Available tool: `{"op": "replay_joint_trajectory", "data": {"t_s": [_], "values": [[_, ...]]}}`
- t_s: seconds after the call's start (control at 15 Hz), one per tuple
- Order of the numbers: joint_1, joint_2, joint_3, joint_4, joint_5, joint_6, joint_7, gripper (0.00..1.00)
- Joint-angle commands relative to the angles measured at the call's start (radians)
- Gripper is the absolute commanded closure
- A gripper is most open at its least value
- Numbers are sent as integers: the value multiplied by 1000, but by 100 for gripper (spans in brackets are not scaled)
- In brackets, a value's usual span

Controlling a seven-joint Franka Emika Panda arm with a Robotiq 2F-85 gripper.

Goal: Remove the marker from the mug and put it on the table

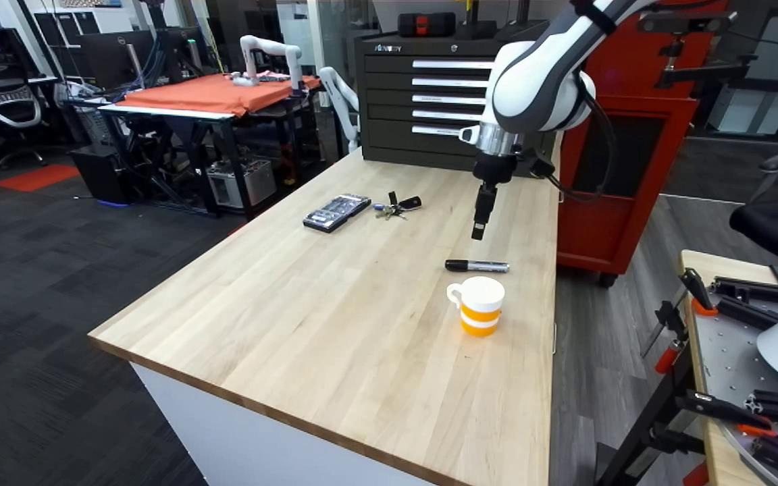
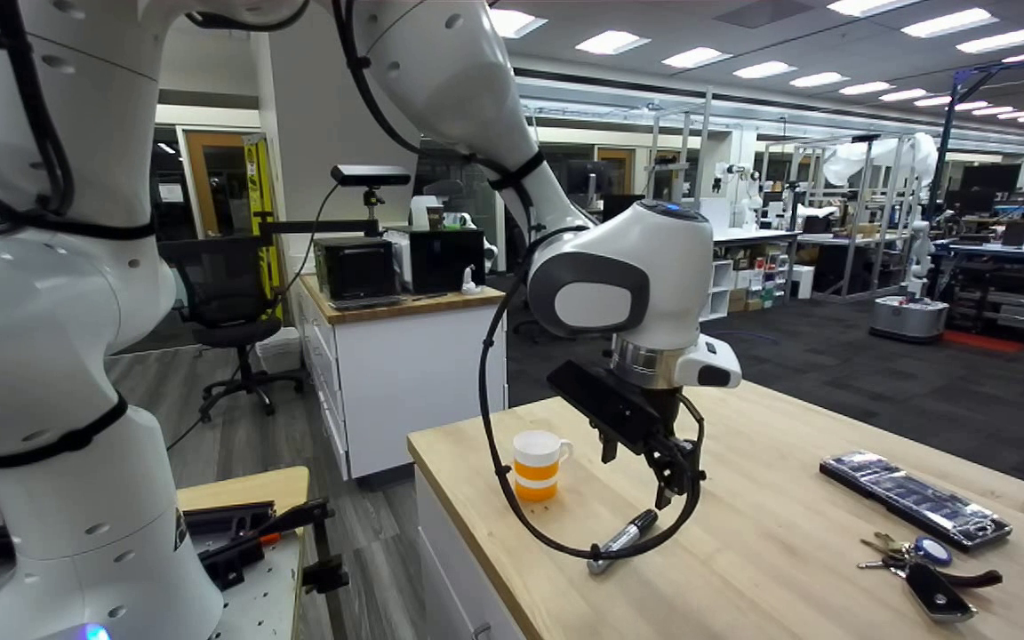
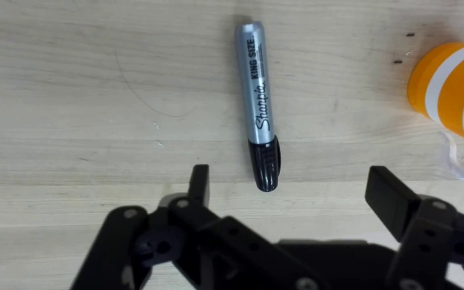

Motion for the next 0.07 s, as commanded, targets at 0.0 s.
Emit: {"op": "replay_joint_trajectory", "data": {"t_s": [0.0], "values": [[-7,0,7,1,-6,-1,5,0]]}}
